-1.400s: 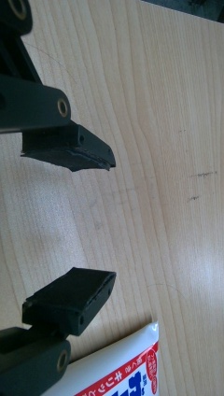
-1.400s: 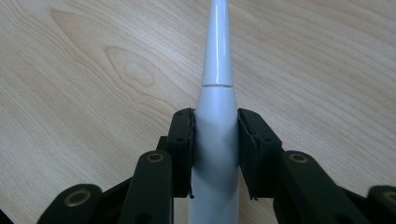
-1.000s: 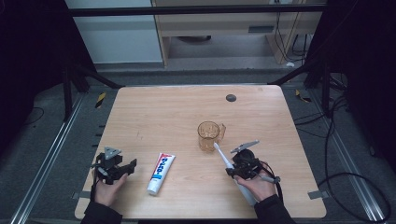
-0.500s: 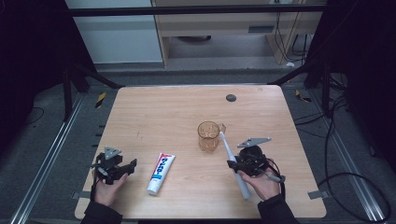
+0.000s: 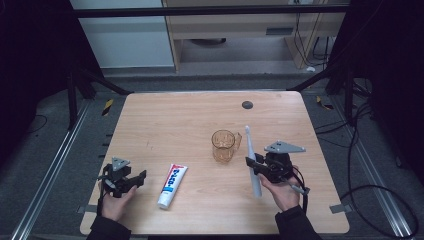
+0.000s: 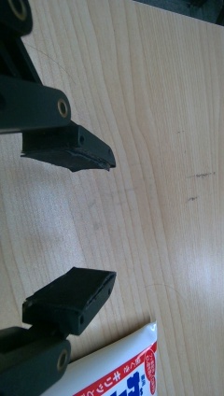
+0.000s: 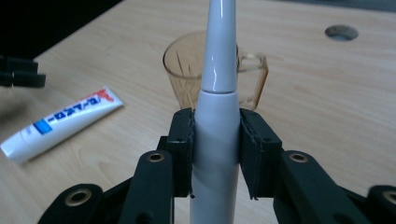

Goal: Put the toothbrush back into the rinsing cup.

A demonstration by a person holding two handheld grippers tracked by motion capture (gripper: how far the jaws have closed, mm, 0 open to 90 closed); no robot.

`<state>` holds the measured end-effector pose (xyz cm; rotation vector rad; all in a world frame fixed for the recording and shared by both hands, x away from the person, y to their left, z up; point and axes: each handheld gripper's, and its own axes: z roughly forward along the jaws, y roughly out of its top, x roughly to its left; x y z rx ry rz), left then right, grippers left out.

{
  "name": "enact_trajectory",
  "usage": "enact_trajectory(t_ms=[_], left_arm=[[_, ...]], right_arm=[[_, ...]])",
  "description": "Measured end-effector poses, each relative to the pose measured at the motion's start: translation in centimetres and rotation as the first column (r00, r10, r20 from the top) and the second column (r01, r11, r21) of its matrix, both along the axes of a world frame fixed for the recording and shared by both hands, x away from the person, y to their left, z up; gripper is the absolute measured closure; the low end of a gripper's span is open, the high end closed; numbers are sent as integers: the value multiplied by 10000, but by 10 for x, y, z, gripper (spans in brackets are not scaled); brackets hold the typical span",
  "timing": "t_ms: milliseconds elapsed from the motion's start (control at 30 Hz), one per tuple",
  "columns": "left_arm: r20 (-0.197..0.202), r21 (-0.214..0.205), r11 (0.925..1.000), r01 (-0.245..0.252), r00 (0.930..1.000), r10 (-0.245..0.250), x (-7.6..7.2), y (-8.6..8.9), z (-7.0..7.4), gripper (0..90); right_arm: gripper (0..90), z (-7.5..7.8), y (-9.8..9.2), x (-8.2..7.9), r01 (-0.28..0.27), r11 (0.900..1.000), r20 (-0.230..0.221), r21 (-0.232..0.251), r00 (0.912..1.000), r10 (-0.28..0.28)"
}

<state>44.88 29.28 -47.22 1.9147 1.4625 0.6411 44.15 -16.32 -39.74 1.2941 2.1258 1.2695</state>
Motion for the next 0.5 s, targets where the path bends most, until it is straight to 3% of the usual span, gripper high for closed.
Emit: enact_trajectory(t_ms=[233, 500], left_arm=[[42, -2, 10000, -21, 10000, 21, 0, 0, 0, 383], [55, -8, 10000, -20, 10000, 20, 0, 1, 0, 383]], right_arm=[[677, 10, 1, 2, 438, 9961, 1009, 764, 9936, -515], [677, 23, 6, 9, 719, 9871, 1771, 1429, 9794, -970]])
